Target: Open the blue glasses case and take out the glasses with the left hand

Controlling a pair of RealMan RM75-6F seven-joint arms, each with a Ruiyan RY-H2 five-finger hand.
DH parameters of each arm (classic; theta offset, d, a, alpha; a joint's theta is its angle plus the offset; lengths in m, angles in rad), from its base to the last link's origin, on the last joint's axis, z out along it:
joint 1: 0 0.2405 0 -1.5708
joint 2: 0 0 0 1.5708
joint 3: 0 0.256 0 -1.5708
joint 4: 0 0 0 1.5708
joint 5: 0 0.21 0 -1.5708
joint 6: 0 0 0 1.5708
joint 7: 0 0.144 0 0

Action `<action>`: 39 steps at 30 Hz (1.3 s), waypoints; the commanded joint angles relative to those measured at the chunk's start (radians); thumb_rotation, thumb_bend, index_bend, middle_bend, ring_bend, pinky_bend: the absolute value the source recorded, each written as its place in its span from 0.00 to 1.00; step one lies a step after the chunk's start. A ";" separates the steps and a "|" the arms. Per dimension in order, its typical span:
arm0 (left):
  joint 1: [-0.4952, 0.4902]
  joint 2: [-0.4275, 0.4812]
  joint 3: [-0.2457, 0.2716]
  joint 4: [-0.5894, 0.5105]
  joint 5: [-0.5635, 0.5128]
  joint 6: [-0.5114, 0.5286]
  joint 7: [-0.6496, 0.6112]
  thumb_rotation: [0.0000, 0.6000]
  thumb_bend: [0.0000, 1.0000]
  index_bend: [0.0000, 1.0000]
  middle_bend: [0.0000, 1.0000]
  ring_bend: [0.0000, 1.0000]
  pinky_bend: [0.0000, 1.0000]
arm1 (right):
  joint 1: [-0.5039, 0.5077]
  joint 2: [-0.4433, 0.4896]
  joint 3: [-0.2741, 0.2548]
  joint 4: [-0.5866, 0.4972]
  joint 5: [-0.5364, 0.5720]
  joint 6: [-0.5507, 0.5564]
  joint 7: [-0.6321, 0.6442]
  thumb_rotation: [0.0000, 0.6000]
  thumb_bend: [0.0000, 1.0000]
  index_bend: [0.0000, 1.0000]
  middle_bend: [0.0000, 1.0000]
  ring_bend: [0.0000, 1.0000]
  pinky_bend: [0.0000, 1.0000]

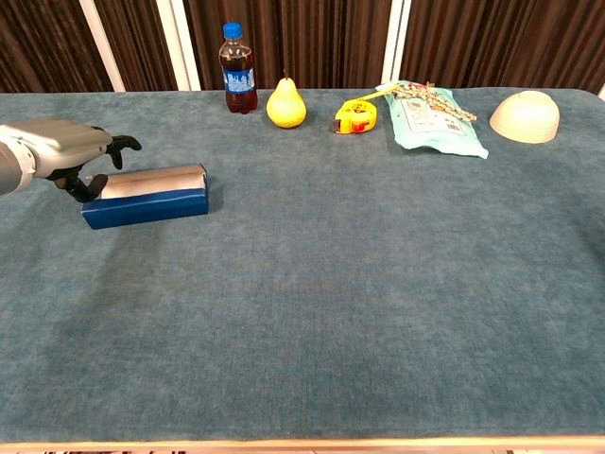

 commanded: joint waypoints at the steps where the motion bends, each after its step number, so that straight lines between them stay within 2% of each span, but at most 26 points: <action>1: -0.009 -0.014 -0.005 0.036 -0.010 -0.007 0.010 1.00 0.65 0.00 0.19 0.00 0.09 | -0.001 0.000 0.000 -0.001 0.000 0.001 -0.002 1.00 0.16 0.00 0.00 0.00 0.21; 6: -0.013 -0.044 -0.013 0.111 -0.020 -0.003 0.019 1.00 0.64 0.00 0.19 0.00 0.09 | -0.002 -0.001 0.002 -0.001 0.005 0.002 -0.006 1.00 0.16 0.00 0.00 0.00 0.21; 10: 0.000 -0.040 -0.024 0.118 -0.009 0.002 -0.014 1.00 0.56 0.00 0.16 0.00 0.09 | -0.003 0.000 0.002 -0.002 0.006 0.003 -0.006 1.00 0.16 0.00 0.00 0.00 0.21; 13: 0.018 0.000 -0.027 0.055 0.017 0.010 -0.048 1.00 0.52 0.00 0.13 0.00 0.09 | -0.003 0.000 0.002 -0.003 0.005 0.003 -0.005 1.00 0.16 0.00 0.00 0.00 0.21; 18: 0.061 0.099 -0.015 -0.114 0.098 0.042 -0.114 1.00 0.46 0.00 0.12 0.00 0.10 | -0.003 0.001 0.001 -0.003 0.002 0.003 0.000 1.00 0.16 0.00 0.00 0.00 0.21; 20: 0.080 0.147 0.001 -0.191 0.138 0.053 -0.132 1.00 0.43 0.00 0.19 0.09 0.24 | -0.003 0.001 0.000 -0.003 -0.001 0.004 0.000 1.00 0.16 0.00 0.00 0.00 0.21; 23: 0.095 0.193 0.026 -0.251 0.190 0.070 -0.127 1.00 0.42 0.00 0.43 0.36 0.54 | -0.003 0.001 0.000 -0.003 -0.003 0.005 0.001 1.00 0.16 0.00 0.00 0.00 0.21; 26: 0.108 0.224 0.047 -0.293 0.232 0.075 -0.134 1.00 0.42 0.05 0.65 0.57 0.73 | -0.004 0.001 -0.001 -0.002 -0.004 0.005 0.001 1.00 0.16 0.00 0.00 0.00 0.21; 29: 0.110 0.245 0.062 -0.322 0.230 0.059 -0.126 1.00 0.42 0.08 0.78 0.69 0.82 | -0.004 0.001 -0.001 -0.002 -0.005 0.006 0.001 1.00 0.16 0.00 0.00 0.00 0.21; 31: 0.109 0.250 0.070 -0.329 0.219 0.050 -0.113 1.00 0.42 0.10 0.82 0.72 0.85 | -0.004 0.002 -0.001 -0.002 -0.004 0.006 0.002 1.00 0.16 0.00 0.00 0.00 0.21; 39: 0.092 0.225 0.096 -0.310 0.131 0.002 -0.056 1.00 0.42 0.12 0.87 0.77 0.88 | -0.004 0.002 0.000 -0.002 -0.002 0.005 0.003 1.00 0.17 0.00 0.00 0.00 0.21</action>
